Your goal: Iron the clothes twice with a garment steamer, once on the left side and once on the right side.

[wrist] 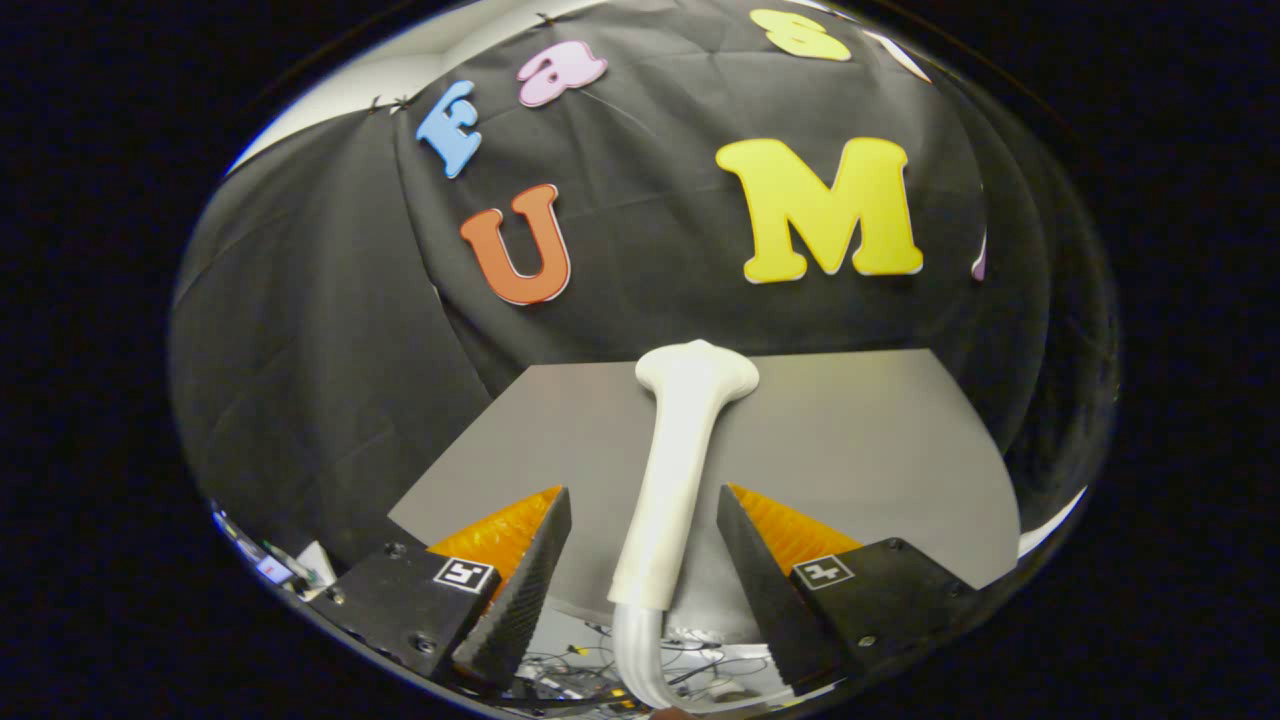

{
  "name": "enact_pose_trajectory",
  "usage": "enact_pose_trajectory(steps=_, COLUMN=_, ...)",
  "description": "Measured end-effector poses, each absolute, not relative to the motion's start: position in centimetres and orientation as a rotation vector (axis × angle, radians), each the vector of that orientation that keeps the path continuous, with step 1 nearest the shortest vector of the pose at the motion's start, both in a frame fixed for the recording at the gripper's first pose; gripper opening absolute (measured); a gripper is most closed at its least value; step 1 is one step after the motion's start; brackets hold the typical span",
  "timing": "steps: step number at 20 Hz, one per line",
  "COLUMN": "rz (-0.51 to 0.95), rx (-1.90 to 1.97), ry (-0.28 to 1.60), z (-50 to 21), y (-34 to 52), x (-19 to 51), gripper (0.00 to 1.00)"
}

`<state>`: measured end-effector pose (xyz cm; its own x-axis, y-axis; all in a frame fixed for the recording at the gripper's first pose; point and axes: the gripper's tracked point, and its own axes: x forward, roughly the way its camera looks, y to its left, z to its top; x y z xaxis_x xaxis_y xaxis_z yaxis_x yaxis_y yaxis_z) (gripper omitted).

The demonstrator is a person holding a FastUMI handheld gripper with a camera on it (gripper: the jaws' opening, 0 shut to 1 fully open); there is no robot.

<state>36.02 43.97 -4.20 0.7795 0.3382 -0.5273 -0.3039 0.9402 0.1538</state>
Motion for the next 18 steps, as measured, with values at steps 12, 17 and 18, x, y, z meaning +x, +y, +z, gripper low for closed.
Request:
enact_pose_trajectory(steps=12, rz=0.194, rx=-0.07, ry=0.694, z=-7.3, y=43.4, x=40.9, gripper=0.66)
enact_pose_trajectory(steps=17, rz=0.178, rx=0.096, ry=0.696, z=-7.0, y=43.7, x=40.3, gripper=0.42)
enact_pose_trajectory(steps=18, rz=0.195, rx=0.122, ry=0.697, z=-6.8, y=43.9, x=40.2, gripper=0.41)
